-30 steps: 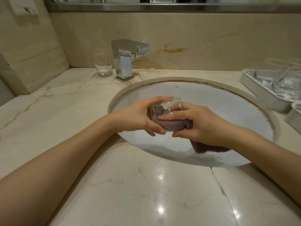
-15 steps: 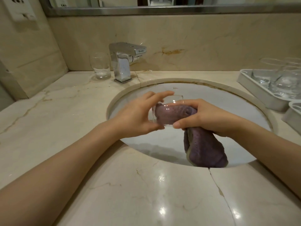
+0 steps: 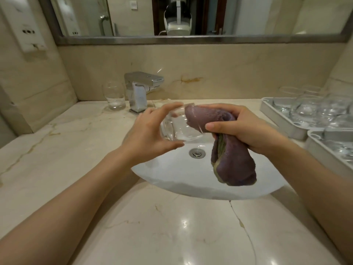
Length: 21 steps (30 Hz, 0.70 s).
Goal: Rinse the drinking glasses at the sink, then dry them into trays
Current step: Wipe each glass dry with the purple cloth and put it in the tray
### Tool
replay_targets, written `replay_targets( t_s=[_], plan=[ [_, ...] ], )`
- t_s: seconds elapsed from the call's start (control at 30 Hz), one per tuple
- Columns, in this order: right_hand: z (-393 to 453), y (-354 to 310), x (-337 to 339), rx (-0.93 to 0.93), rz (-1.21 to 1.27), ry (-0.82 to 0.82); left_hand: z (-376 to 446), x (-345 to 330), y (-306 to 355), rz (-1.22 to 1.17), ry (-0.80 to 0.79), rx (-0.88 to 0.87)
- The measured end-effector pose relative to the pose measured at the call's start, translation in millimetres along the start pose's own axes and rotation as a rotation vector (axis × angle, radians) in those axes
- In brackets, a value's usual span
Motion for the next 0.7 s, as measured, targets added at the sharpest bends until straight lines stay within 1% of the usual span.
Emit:
replay_targets(
  t_s=[0.07, 0.1, 0.2, 0.27, 0.4, 0.53, 0.63, 0.7],
  plan=[
    [-7, -13, 1, 0.021, -0.032, 0.097, 0, 0, 1, -0.073, 0.017, 0.048],
    [-13, -18, 1, 0.017, -0.020, 0.146, -1, -2, 3, -0.110, 0.028, 0.098],
    [-37, -33, 11, 0.011, 0.024, 0.280, -2, -12, 18, -0.324, 0.073, 0.217],
    [-57, -44, 25, 0.005, -0.049, 0.341, 0, -23, 34, -0.458, 0.056, 0.258],
    [-102, -77, 73, 0.014, -0.230, 0.463, 18, -50, 83, -0.690, 0.025, 0.250],
    [-151, -105, 126, -0.035, -0.405, 0.598, 54, -87, 149, -0.885, -0.066, 0.236],
    [-190, -106, 160, -0.142, -0.540, 0.700, 79, -122, 195, -0.886, -0.185, 0.215],
    [-217, -97, 177, -0.219, -0.595, 0.757, 88, -151, 221, -0.868, -0.262, 0.233]
  ],
)
Point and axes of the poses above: each hand's wrist, its own z-axis towards the middle knuckle, its own x-axis out of the back of the hand, y = z × x, the point moved 3 cm from there along z, towards the middle knuckle, and after that the axes turned 12 degrees about -z, right-handed, at the moved point
